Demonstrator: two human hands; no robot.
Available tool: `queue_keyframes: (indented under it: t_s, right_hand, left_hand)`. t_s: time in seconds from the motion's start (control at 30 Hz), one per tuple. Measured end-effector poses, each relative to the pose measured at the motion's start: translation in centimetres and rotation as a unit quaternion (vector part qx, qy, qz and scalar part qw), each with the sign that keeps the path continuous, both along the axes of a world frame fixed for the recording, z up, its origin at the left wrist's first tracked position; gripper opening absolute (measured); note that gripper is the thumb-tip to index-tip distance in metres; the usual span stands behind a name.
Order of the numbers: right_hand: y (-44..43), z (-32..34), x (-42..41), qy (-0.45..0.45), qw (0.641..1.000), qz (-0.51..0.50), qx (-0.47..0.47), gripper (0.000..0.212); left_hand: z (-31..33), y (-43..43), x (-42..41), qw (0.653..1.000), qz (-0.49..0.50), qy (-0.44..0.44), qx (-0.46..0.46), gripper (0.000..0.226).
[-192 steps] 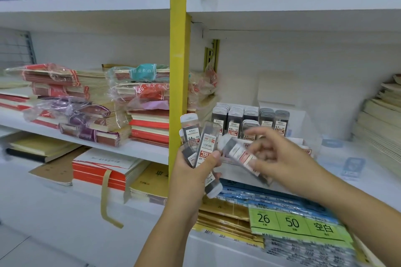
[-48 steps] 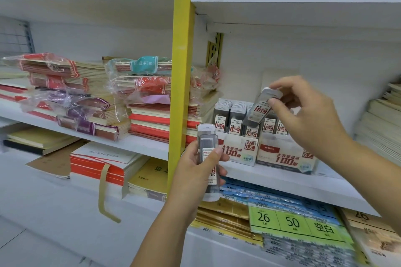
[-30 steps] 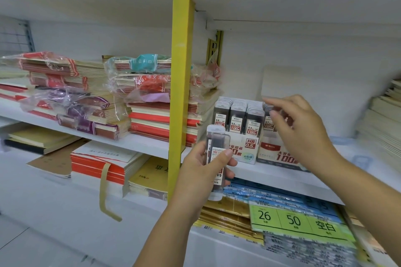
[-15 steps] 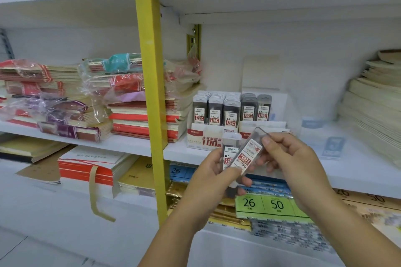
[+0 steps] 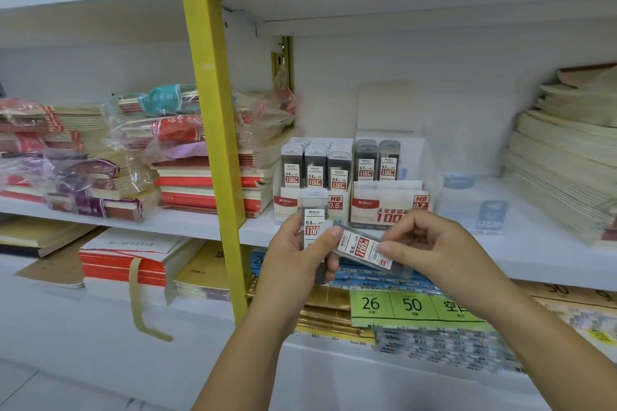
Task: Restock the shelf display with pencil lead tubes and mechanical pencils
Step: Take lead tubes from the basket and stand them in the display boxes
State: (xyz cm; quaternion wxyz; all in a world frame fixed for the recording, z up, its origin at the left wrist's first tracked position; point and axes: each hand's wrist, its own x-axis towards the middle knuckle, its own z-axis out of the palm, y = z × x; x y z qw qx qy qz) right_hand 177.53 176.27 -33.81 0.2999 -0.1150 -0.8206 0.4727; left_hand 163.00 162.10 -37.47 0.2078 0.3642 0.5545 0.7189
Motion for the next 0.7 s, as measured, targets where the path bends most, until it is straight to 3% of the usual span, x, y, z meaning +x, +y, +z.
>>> queue_keyframes:
  t_s: [0.17, 0.27, 0.4, 0.5, 0.63, 0.7]
  right_hand:
    - [-1.5, -0.5, -0.7, -0.04, 0.994, 0.043, 0.09, 0.062]
    - [-2.0, 0.7, -1.7, -0.031, 0.993, 0.06, 0.092, 0.077]
    - [-2.7, 4.9, -4.5, 0.103, 0.988, 0.023, 0.11, 0.059]
    - [-3.1, 7.8, -7.2, 0.167, 0.964, -0.026, 0.207, 0.044]
    - [-3.2, 8.3, -10.8, 0.106, 0.943, -0.068, 0.308, 0.046]
    - [-3.1, 7.9, -12.1, 0.066, 0.945, -0.069, 0.313, 0.047]
  left_hand:
    - [0.3, 0.0, 0.4, 1.0, 0.006, 0.017, -0.015, 0.006]
    - [0.6, -0.2, 0.0, 0.999, 0.036, -0.024, 0.008, 0.014]
    - [1.1, -1.8, -1.9, 0.992, 0.103, -0.068, 0.04, 0.023]
    - [1.2, -3.2, -3.2, 0.99, 0.12, -0.065, 0.046, 0.024]
    - [1.2, -4.7, -4.6, 0.991, 0.12, -0.047, 0.042, 0.025]
    - [1.1, -5.2, -5.1, 0.992, 0.117, -0.038, 0.037, 0.024]
